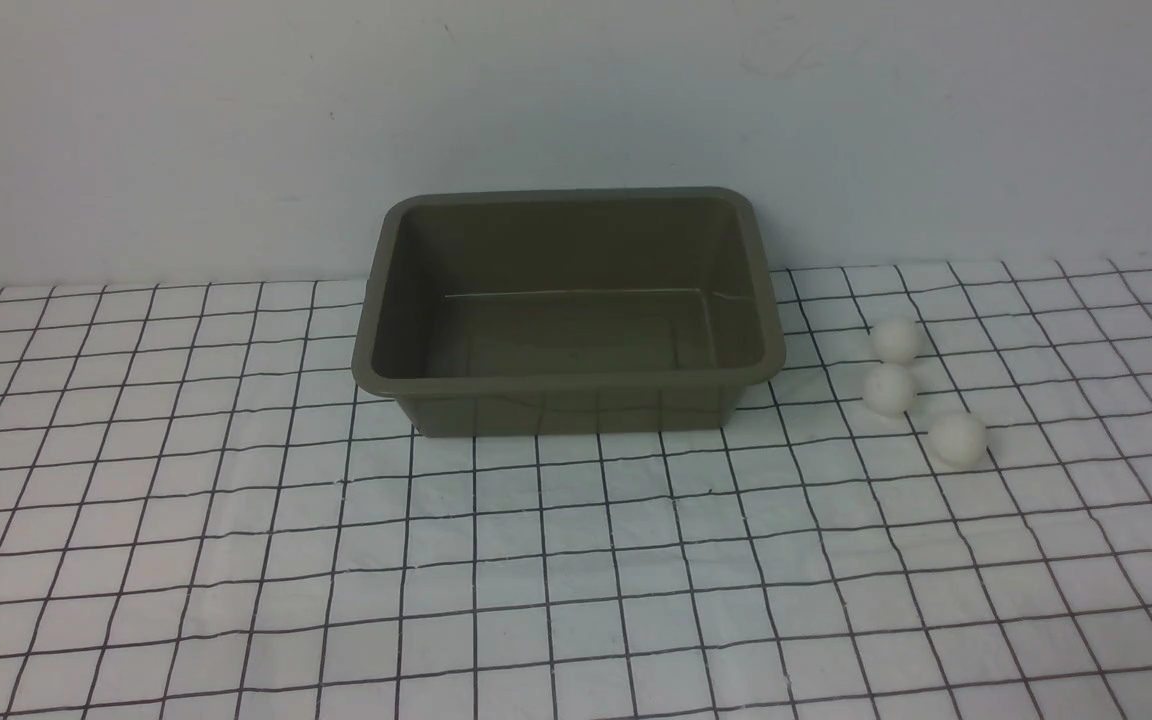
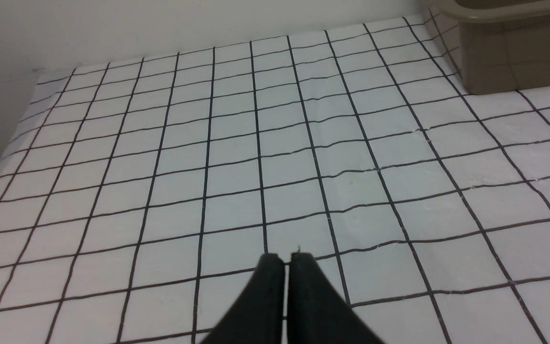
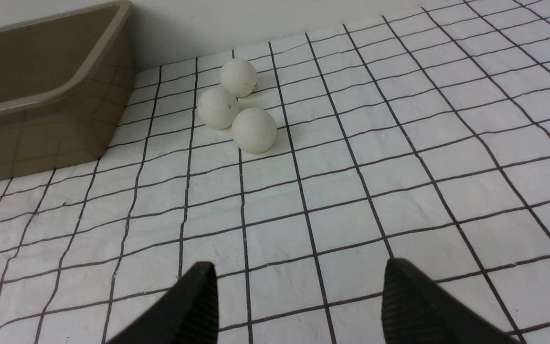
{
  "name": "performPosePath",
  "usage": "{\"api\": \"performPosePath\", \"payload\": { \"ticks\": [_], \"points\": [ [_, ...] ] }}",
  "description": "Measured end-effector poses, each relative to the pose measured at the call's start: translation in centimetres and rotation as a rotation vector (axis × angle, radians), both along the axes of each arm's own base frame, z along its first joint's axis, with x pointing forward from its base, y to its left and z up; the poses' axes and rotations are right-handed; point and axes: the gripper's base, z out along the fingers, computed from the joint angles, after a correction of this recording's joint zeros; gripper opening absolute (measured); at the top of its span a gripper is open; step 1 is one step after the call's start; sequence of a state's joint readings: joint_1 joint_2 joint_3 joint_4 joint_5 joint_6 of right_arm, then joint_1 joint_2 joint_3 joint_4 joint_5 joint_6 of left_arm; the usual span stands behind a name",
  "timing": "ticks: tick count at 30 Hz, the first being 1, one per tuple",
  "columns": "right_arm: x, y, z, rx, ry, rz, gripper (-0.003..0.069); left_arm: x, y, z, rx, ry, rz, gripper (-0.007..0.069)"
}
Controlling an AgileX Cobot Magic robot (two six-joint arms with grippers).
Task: Put the table tennis balls into the box on the white checkered tablecloth.
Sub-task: 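Reach for and grasp a ping pong ball on the table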
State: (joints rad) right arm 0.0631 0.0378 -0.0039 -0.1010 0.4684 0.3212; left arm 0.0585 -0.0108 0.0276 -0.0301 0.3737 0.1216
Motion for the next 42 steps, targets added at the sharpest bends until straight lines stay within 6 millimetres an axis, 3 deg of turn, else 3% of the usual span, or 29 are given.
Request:
{"api": "performPosePath", "payload": {
  "ticks": [4, 13, 25, 38, 42],
  "points": [
    [0.0, 0.2, 0.0, 0.09, 0.001, -0.004, 0.042, 0.0, 0.0, 0.0, 0.0, 0.0, 0.0, -0.0004],
    [0.0, 1.4, 0.4, 0.576, 0.01, -0.021, 0.042, 0.0, 0.0, 0.0, 0.0, 0.0, 0.0, -0.0004],
    [0.1, 1.8, 1.3, 0.865, -0.033, -0.024, 0.042, 0.0, 0.0, 0.0, 0.0, 0.0, 0.0, -0.0004],
    [0.2, 1.7, 1.6, 0.898, -0.071, -0.032, 0.042, 0.0, 0.0, 0.0, 0.0, 0.0, 0.0, -0.0004],
    [0.3, 1.2, 2.3, 0.907, -0.168, -0.051, 0.042, 0.0, 0.0, 0.0, 0.0, 0.0, 0.0, -0.0004]
  ]
}}
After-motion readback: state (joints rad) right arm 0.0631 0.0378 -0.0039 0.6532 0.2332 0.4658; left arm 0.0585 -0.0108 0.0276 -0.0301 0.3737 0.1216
